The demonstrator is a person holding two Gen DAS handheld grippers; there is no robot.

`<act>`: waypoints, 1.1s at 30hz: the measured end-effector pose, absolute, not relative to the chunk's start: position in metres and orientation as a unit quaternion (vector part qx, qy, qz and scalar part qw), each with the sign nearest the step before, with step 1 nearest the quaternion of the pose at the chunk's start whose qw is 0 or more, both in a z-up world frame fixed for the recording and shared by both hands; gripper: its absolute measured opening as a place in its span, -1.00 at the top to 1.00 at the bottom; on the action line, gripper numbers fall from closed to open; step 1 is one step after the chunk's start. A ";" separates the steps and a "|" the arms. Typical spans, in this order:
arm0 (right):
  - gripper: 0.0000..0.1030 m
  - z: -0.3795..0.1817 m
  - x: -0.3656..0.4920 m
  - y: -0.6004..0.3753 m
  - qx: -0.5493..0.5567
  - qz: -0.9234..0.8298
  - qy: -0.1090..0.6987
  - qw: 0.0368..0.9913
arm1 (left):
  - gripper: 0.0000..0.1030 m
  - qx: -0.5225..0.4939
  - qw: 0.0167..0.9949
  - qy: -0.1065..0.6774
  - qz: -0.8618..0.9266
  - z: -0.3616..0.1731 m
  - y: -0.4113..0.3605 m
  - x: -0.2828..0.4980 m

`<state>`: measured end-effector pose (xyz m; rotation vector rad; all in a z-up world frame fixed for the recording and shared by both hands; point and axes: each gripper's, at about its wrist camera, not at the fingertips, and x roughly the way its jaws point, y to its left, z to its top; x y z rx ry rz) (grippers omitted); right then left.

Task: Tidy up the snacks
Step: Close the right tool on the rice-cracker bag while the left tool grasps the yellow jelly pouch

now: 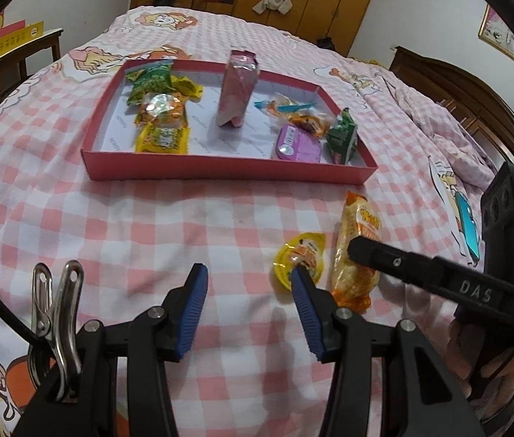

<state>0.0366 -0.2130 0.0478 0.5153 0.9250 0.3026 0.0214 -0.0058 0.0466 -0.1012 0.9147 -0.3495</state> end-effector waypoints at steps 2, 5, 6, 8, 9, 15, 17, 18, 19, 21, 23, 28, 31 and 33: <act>0.15 0.050 0.035 -0.219 0.232 0.132 0.440 0.858 | 0.02 -0.045 0.879 0.442 -0.171 0.046 -0.010 0.022; 0.15 0.051 0.033 -0.225 0.196 0.109 0.444 0.868 | 0.02 -0.040 0.876 0.446 -0.177 0.044 -0.019 0.024; 0.15 0.051 0.033 -0.227 0.191 0.109 0.446 0.868 | 0.02 -0.037 0.876 0.447 -0.180 0.044 -0.023 0.025; 0.15 0.048 0.033 -0.230 0.192 0.112 0.451 0.865 | 0.02 -0.026 0.875 0.447 -0.185 0.043 -0.031 0.026; 0.15 0.047 0.033 -0.232 0.195 0.114 0.453 0.863 | 0.02 -0.022 0.874 0.448 -0.187 0.042 -0.035 0.027; 0.15 0.036 0.031 -0.239 0.210 0.132 0.445 0.860 | 0.03 0.004 0.871 0.454 -0.188 0.033 -0.054 0.032; 0.15 0.034 0.030 -0.242 0.218 0.141 0.441 0.859 | 0.05 0.008 0.872 0.454 -0.185 0.032 -0.055 0.033; 0.15 0.032 0.030 -0.243 0.220 0.143 0.439 0.859 | 0.08 0.010 0.873 0.453 -0.182 0.030 -0.057 0.033; 0.15 0.031 0.029 -0.245 0.224 0.146 0.436 0.859 | 0.10 0.012 0.873 0.452 -0.180 0.030 -0.057 0.034; 0.15 0.031 0.028 -0.245 0.224 0.148 0.431 0.861 | 0.19 0.016 0.875 0.452 -0.174 0.028 -0.059 0.035; 0.15 0.031 0.026 -0.244 0.220 0.148 0.427 0.865 | 0.19 0.018 0.875 0.451 -0.173 0.027 -0.060 0.036; 0.15 0.030 0.022 -0.244 0.217 0.150 0.421 0.868 | 0.19 0.022 0.878 0.446 -0.171 0.027 -0.063 0.035; 0.15 0.029 0.022 -0.244 0.216 0.150 0.420 0.868 | 0.20 0.020 0.879 0.444 -0.172 0.027 -0.063 0.035; 0.15 0.030 0.021 -0.244 0.213 0.148 0.421 0.869 | 0.21 0.017 0.880 0.442 -0.175 0.027 -0.061 0.033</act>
